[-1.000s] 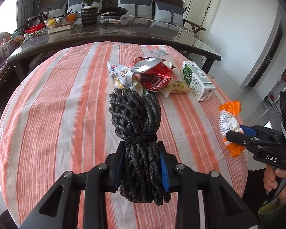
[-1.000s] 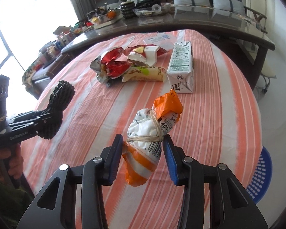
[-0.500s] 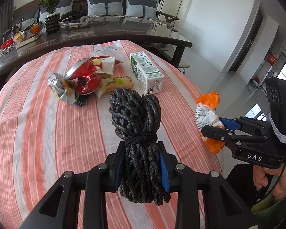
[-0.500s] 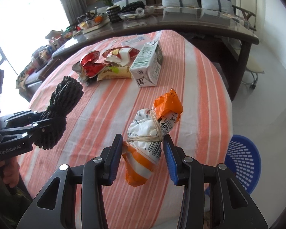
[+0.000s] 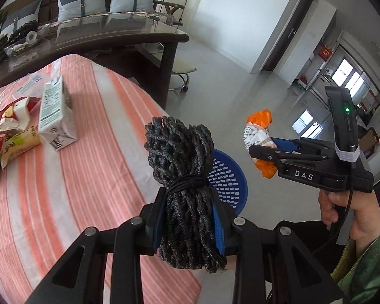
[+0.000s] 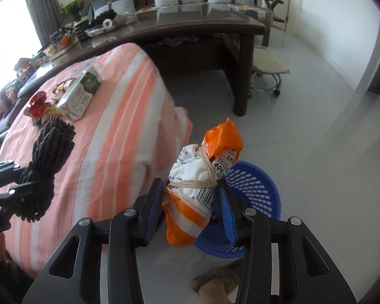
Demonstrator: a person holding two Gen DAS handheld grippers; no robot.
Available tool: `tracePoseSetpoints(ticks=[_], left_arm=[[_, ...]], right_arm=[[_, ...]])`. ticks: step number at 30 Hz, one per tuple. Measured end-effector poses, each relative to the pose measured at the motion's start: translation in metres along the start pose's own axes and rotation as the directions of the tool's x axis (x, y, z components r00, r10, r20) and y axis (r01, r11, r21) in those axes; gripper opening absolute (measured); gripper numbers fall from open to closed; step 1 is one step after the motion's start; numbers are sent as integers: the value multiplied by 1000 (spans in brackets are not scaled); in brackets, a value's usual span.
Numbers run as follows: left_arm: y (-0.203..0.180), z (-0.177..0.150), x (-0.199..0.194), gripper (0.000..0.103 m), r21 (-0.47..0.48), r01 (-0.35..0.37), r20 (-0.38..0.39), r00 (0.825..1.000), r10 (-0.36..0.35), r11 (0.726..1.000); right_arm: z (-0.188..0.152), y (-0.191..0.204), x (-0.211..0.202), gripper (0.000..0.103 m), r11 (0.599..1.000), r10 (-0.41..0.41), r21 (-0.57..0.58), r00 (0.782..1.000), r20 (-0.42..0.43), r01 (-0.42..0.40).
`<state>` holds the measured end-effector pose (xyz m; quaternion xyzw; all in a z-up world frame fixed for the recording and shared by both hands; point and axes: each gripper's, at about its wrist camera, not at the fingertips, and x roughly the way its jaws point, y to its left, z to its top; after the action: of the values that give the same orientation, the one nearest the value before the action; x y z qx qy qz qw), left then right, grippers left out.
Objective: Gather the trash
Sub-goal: 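Lower the orange-and-white bag into the blue wastebasket and open the right tool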
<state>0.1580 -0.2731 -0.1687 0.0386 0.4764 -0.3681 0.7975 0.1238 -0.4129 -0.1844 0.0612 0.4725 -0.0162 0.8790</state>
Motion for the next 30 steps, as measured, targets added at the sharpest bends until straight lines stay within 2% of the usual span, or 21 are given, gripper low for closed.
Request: tracePoseSetpoints(ticks=[7,13,19,26,27,28,30], left_arm=[[-46,27,60,32,41,40,-42,998,-39,998],[-62,33,105,32,48,55,-94,994,-50,997],[-67,34,137,32,42,71,-136,989,-64,997],[-71,42,163,36,50,68,-138,989,-60,996],[-71,41,164,43,54,67,-136,989,-59,996],[-70,42,168,54,54,68,-137,989,-61,996],[-67,45,174,66,48,62,-132,990,-55,997]], right_arm=[[-7,-68,24,44,996,-56,66,996,-69,60],[-19,-101,46,44,992,-44,117,993,-107,56],[-22,-119,57,45,989,-18,141,992,-127,36],[-21,-132,72,46,984,11,177,988,-151,16],[-21,-133,72,47,983,15,182,989,-148,12],[-20,-135,74,47,982,19,188,989,-144,9],[-18,-138,78,49,979,31,202,989,-142,-1]])
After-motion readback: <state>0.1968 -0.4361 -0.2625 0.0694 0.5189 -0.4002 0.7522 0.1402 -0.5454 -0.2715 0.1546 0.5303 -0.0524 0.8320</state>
